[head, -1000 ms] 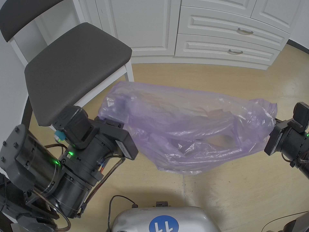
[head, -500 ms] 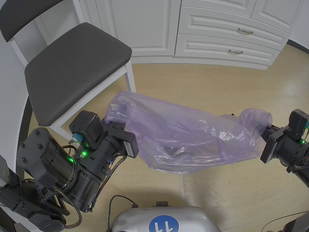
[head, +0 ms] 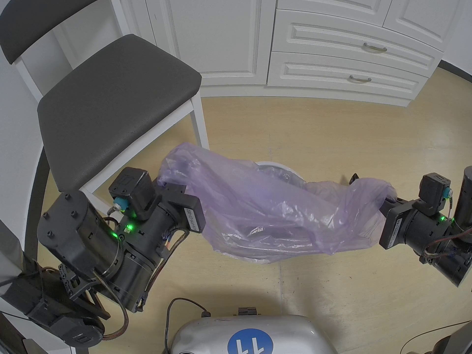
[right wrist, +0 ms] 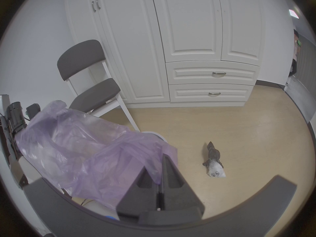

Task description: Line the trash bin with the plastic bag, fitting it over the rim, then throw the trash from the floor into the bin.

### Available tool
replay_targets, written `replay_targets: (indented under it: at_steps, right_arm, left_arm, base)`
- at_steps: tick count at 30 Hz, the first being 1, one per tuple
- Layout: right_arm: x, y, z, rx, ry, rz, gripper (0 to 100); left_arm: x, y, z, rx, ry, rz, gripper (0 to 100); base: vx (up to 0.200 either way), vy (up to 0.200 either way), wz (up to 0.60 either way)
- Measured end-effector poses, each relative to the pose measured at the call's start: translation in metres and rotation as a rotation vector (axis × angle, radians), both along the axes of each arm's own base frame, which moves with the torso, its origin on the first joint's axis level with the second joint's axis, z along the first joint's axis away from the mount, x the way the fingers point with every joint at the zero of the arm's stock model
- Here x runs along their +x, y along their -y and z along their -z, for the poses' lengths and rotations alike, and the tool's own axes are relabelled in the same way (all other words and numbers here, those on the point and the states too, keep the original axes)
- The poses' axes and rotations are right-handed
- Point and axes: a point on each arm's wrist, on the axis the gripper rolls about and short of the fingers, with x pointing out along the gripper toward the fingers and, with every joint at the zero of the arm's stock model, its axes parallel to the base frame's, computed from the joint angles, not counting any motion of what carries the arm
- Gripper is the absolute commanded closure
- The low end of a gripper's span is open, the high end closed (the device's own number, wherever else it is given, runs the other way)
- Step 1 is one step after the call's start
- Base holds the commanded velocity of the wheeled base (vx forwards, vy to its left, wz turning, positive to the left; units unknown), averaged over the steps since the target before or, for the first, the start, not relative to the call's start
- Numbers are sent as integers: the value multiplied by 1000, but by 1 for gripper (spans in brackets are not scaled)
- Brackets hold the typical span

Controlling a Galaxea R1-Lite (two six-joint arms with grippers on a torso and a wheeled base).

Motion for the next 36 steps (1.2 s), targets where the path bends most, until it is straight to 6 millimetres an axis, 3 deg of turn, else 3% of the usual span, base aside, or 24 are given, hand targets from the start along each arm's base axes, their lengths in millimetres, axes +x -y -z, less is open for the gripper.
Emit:
replay_targets:
  at_steps: [12,26,36]
  right_arm:
    - [17,10,5,-21,-19,92,100]
    - [17,23,6,-61,-16,109,100]
    - [20,24,11,-67,-38,83,100]
  left_arm:
    - [12,-16,0,3,7,-20,100]
    - [12,-42,-1,43,24,45,100]
    - [11,-46,2,55,15,35,100]
  base:
    - [0,0,0]
    - [0,0,0]
    - [0,0,0]
